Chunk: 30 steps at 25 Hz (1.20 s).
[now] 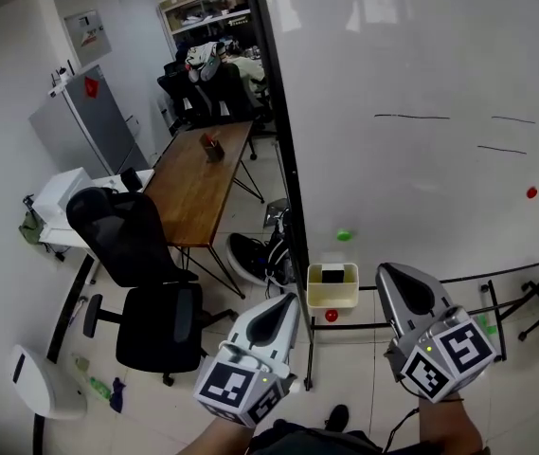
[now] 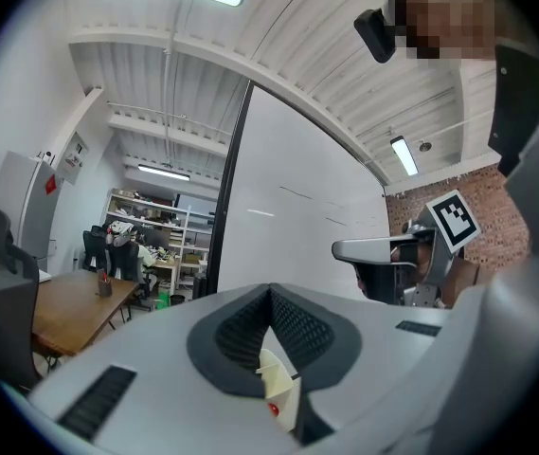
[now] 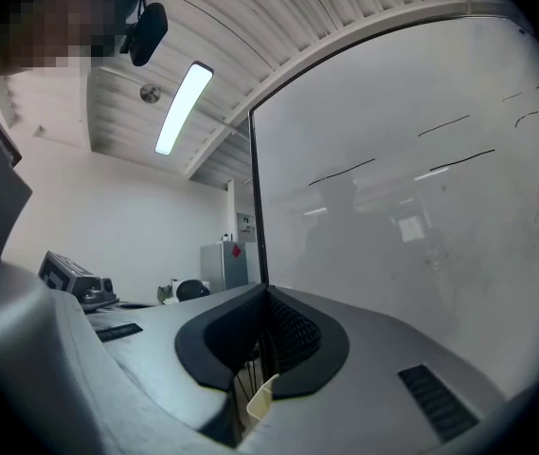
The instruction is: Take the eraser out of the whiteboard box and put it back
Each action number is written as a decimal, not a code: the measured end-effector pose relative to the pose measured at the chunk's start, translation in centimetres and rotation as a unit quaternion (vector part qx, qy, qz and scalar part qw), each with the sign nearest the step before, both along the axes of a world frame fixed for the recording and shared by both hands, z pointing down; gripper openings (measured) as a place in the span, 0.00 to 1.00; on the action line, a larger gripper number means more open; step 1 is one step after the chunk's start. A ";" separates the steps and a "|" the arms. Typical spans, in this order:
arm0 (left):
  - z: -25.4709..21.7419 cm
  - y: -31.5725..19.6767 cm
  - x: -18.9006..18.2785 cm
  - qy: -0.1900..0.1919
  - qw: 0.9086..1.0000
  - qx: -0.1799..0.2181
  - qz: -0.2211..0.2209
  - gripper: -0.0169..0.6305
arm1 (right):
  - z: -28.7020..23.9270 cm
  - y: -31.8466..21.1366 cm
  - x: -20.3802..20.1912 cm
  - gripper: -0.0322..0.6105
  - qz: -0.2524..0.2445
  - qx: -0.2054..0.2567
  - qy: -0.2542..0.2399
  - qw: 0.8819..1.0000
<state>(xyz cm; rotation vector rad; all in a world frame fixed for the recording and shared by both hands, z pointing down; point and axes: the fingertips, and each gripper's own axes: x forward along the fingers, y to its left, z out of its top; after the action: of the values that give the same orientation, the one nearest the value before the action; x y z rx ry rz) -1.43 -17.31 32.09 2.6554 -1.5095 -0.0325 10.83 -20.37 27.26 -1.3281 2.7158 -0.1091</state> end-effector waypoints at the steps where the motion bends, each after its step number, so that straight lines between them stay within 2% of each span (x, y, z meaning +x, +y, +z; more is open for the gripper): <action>1: 0.0 0.7 0.0 0.000 1.000 0.003 0.001 0.07 | 0.0 0.6 0.0 0.07 0.001 0.001 -0.001 1.000; 10: -0.8 7.7 -4.0 0.019 0.999 0.021 0.022 0.07 | -0.8 7.9 -3.4 0.07 0.036 0.002 0.014 0.999; 17: -0.5 11.8 -2.9 0.030 0.998 0.015 0.050 0.07 | 0.2 13.3 -1.7 0.07 0.066 -0.013 0.025 0.997; 23: -2.2 15.7 1.5 0.030 0.998 0.021 0.043 0.07 | -1.2 17.9 2.8 0.07 0.059 -0.001 0.018 0.998; 30: -2.7 19.3 10.7 0.030 0.999 0.020 0.016 0.07 | -1.4 21.4 11.8 0.07 0.022 0.008 0.024 0.999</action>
<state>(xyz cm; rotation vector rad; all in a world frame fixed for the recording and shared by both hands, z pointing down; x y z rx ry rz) 9.23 1.96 29.43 2.6833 -1.4623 -0.1414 22.60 1.06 25.88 -1.4020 2.7187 -0.0512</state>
